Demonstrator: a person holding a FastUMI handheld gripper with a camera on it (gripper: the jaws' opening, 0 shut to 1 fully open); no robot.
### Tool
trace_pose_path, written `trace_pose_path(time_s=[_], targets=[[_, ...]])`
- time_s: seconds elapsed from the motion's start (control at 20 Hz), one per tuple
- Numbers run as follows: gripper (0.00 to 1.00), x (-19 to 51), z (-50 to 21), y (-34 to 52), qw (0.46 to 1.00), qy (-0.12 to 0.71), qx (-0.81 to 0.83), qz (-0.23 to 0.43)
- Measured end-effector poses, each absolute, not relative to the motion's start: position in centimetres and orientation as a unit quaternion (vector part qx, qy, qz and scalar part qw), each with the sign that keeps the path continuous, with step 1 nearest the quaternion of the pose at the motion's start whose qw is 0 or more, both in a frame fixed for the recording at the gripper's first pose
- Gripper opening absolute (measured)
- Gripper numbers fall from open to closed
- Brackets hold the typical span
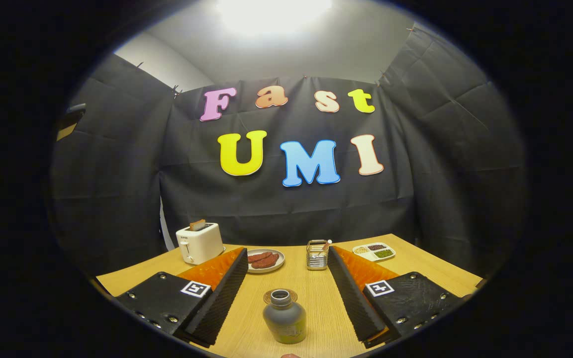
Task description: Take the bottle from table, then pour the juice into the cup, finally place the bottle on the coaster
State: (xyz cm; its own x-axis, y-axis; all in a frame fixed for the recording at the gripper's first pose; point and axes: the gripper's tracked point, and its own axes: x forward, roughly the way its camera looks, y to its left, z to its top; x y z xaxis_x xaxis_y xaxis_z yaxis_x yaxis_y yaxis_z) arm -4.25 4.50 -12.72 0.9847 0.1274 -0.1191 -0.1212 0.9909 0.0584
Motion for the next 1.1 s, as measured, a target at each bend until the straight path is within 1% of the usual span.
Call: trace_pose_path(time_s=[0.35,0.65,1.1], targets=[[0.98,-3.6,-17.3,5.2,0.992,0.095,0.013,0.078],[0.98,-3.6,-22.1,6.5,0.986,0.139,0.008,0.095],[0.98,-4.1,-27.7,5.7,0.977,0.202,0.006,0.073]])
